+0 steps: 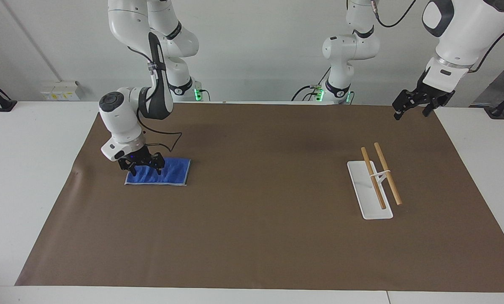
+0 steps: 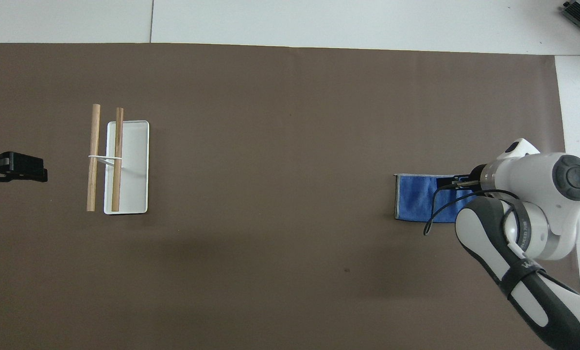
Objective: Right arm passes towel to left arm to hang
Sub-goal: 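Lower the right gripper onto the blue towel and close on it, then lift the blue towel with the right gripper toward the table center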
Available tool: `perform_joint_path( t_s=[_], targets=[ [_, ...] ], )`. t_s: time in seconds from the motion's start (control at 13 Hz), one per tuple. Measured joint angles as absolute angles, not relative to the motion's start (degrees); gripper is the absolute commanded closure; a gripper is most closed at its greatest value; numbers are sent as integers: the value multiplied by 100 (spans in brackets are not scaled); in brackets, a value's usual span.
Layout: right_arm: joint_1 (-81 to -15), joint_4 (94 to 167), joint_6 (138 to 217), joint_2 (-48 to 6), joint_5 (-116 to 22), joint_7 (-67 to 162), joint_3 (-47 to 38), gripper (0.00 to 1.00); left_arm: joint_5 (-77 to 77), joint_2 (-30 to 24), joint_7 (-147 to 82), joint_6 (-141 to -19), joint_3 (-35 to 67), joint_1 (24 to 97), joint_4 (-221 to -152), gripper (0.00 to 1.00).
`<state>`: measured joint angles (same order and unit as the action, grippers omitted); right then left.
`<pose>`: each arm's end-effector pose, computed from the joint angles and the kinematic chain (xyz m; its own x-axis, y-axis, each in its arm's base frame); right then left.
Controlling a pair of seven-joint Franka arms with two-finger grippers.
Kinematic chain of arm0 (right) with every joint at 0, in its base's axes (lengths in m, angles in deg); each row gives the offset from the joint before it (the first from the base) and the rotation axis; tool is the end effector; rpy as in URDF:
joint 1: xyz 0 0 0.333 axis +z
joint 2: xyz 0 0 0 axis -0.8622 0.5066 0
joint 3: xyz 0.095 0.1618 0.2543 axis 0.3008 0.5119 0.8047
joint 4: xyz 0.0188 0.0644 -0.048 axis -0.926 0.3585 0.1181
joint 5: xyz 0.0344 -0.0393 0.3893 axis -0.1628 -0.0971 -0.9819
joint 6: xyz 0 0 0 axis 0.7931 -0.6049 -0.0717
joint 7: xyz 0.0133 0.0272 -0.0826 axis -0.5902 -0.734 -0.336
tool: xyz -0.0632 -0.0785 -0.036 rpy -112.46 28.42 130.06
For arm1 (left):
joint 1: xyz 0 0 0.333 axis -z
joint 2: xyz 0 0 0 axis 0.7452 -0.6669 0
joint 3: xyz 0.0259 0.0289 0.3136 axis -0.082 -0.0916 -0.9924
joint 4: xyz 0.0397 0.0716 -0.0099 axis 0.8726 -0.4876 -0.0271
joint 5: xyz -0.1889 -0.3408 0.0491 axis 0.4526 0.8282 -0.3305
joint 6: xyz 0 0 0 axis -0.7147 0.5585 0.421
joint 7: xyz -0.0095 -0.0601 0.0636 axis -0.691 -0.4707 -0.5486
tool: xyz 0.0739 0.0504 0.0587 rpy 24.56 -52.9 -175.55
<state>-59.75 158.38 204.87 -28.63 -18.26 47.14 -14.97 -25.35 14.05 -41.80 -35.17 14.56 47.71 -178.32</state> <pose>0.5365 -0.0348 0.3025 0.9934 0.0517 0.1023 0.0520 -0.9986 0.0003 0.5198 -0.0125 0.6068 0.9969 0.0784 0.0013 0.0784 -0.9968 -0.0126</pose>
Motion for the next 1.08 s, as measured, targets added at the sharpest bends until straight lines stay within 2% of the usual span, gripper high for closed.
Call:
perform_joint_path(
  t_s=[0.38,0.46,0.54,0.62,0.92,1.08],
  targets=[
    [-6037,16086,20536,-2840,-1826,4714,-1497,0,-2535,1405,-4180,-3517,1456,4771,-17832,0],
    [-6051,16120,20538,-2840,-1826,4714,-1497,31,-2535,1405,-4179,-3517,1456,4771,-17832,0],
    [-6061,16136,20540,-2840,-1827,4714,-1497,72,-2535,1405,-4179,-3517,1456,4771,-17832,0],
    [-6065,16141,20541,-2840,-1827,4714,-1497,100,-2535,1405,-4179,-3517,1456,4771,-17832,0],
    [-6054,16112,20506,-2915,-2233,4763,-1485,100,-2535,1405,-4179,-3517,1456,4771,-17832,0],
    [-6041,15859,20098,-2921,-2328,4814,-1453,100,-2535,1405,-4179,-3517,1456,4771,-17832,0]
  ],
)
